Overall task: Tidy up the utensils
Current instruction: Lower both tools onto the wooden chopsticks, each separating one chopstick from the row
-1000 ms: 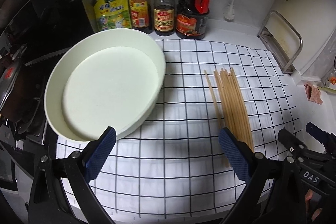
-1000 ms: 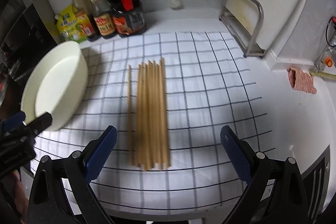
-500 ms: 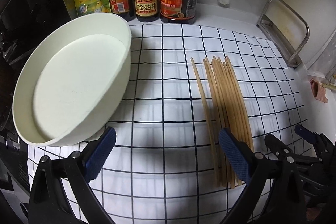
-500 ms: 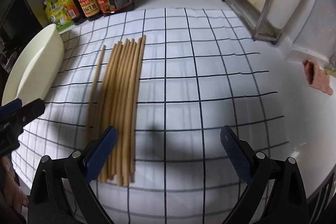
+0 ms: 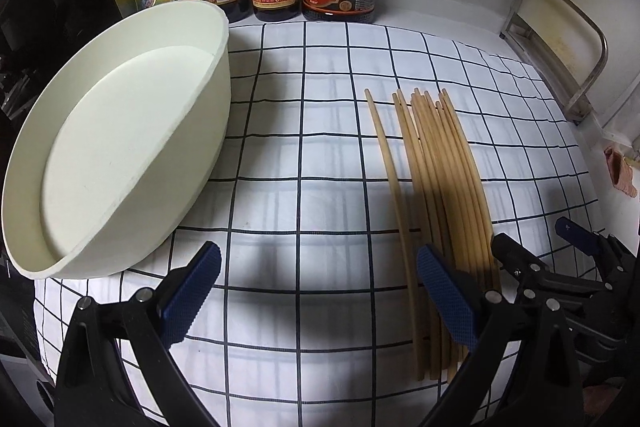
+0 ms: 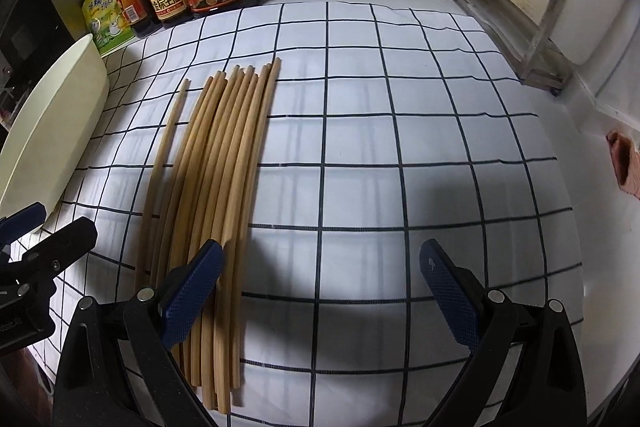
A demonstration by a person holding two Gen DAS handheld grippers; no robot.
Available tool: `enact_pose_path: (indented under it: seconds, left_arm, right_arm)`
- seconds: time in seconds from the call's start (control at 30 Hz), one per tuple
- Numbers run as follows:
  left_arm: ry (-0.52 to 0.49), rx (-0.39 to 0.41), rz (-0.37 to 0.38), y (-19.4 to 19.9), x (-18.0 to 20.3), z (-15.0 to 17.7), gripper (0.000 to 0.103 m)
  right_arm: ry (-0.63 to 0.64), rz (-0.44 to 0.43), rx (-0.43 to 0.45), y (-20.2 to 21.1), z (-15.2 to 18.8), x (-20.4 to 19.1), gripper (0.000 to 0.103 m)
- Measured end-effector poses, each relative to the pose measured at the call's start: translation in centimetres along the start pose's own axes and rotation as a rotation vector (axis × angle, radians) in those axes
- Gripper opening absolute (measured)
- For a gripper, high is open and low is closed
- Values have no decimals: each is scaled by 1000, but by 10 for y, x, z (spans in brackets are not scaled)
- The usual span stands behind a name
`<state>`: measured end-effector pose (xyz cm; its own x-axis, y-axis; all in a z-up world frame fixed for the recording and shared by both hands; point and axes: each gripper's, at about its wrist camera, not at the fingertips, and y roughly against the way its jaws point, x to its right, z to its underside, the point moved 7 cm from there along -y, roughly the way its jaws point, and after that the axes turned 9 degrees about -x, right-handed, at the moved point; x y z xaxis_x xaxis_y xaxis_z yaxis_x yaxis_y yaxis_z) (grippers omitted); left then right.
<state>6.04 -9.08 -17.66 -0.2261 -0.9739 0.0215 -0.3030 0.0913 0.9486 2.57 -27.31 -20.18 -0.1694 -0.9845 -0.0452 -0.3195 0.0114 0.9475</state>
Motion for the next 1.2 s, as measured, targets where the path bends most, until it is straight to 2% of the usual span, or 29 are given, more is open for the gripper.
enact_pose_path:
  seconds: [0.4, 0.77, 0.93, 1.2]
  left_arm:
    - [1, -23, 1, -15, 8, 2, 97]
    - [6, -29, -3, -20, 9, 1, 97]
    - [7, -31, -6, -20, 10, 0, 97]
    - [-2, -51, -5, -27, 18, 0, 97]
  right_arm:
    - [-23, 24, 2, -3, 2, 20, 94]
    - [8, 32, 15, -7, -1, 10, 94]
    - [46, 76, 16, -10, -1, 6, 94]
    - [9, 88, 19, -8, -2, 28, 94]
